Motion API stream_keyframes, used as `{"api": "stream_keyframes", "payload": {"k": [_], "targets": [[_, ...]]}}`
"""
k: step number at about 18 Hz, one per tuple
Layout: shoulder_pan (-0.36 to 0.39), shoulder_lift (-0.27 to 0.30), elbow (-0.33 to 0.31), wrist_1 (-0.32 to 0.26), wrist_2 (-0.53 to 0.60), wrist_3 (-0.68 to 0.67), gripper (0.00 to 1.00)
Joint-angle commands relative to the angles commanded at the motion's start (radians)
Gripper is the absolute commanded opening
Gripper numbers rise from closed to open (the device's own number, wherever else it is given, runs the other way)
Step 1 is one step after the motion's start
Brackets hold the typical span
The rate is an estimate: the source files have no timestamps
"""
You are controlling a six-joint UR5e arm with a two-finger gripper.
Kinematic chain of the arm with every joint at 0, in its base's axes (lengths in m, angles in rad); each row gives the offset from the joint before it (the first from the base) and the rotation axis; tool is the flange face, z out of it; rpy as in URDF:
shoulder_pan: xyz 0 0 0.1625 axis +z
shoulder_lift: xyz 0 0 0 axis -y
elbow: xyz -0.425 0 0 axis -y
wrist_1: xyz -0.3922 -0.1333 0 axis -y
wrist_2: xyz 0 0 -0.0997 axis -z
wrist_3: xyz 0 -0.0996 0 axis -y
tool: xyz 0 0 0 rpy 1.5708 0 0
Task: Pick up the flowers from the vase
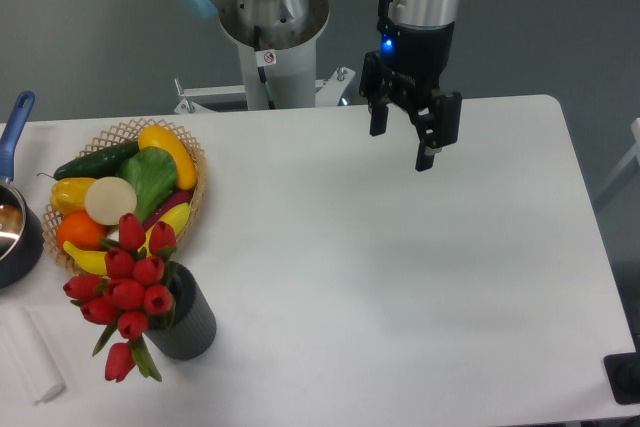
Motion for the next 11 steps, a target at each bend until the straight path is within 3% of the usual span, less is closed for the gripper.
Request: {"api": "stream_keyframes", "payload": {"k": [11], "targets": [[0.000,0.005,-0.014,0.000,-0.012,-0.003,1.00]]}}
